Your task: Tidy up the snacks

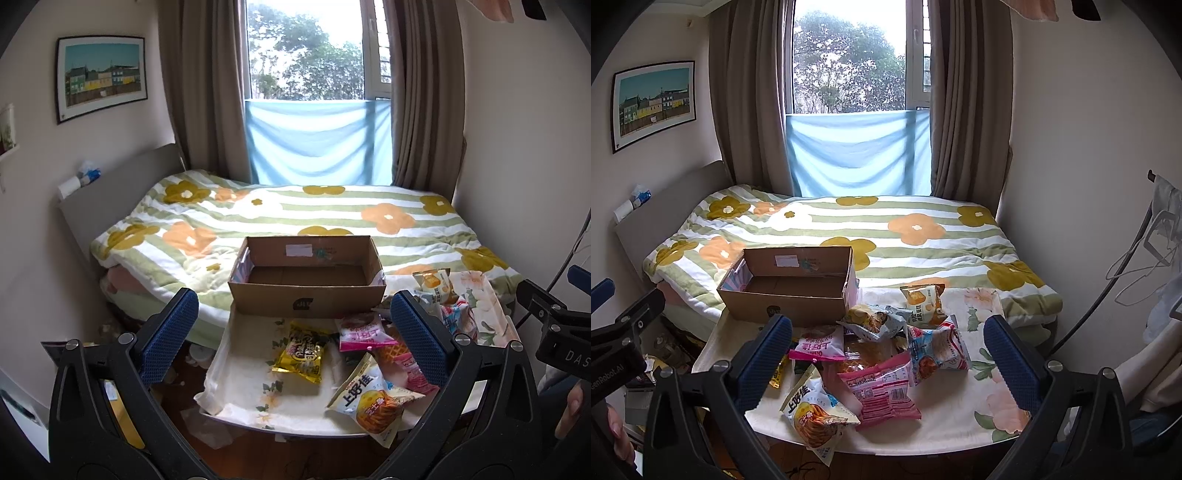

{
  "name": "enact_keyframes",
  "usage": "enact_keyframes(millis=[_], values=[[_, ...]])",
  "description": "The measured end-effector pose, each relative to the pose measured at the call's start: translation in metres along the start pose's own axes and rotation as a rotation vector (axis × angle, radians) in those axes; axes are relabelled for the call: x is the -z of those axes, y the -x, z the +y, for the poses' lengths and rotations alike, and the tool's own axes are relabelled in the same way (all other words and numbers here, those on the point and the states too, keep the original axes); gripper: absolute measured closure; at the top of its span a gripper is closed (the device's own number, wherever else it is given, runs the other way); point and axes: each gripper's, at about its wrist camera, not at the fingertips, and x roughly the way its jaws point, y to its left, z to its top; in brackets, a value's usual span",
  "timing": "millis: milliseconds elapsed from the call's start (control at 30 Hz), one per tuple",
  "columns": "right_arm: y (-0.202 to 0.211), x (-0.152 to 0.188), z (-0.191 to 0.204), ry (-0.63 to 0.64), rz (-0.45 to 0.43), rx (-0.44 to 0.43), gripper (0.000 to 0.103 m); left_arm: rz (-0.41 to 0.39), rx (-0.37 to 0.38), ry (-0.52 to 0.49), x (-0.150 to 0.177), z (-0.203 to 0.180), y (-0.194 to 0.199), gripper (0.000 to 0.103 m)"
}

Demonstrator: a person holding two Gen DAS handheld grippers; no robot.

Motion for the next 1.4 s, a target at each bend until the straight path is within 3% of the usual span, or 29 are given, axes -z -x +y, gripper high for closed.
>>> enact_keyframes(millis=[367, 533, 900, 1200, 1400], values=[[0.009, 0.001, -0.007, -0.001, 0.01, -0.005, 0.0, -0.002, 0.01, -0.007, -0.001, -0.003, 0.007, 0.0], [0.008, 0.0, -0.023, 0.0, 0.044, 0.003, 0.0, 0.044, 0.011, 0.011, 0.0, -0.005, 0.001, 0.0], [-0.046, 0.027, -0.062, 0.017, 0.187, -0.062, 0.0, 0.281, 0.025, 0.093, 0.051, -0.024, -0.045, 0.0], [-0.101, 0.065, -0.071, 0.051, 0.314, -0.147, 0.0, 0.518, 0.092, 0.178, 0.121, -0.059, -0.114, 0.0], [-0.14, 0.09, -0.07, 0.067, 0.364, -0.203, 0.0, 0.639, 0.153, 0.299, 0.152, -0.063, -0.165, 0.0]])
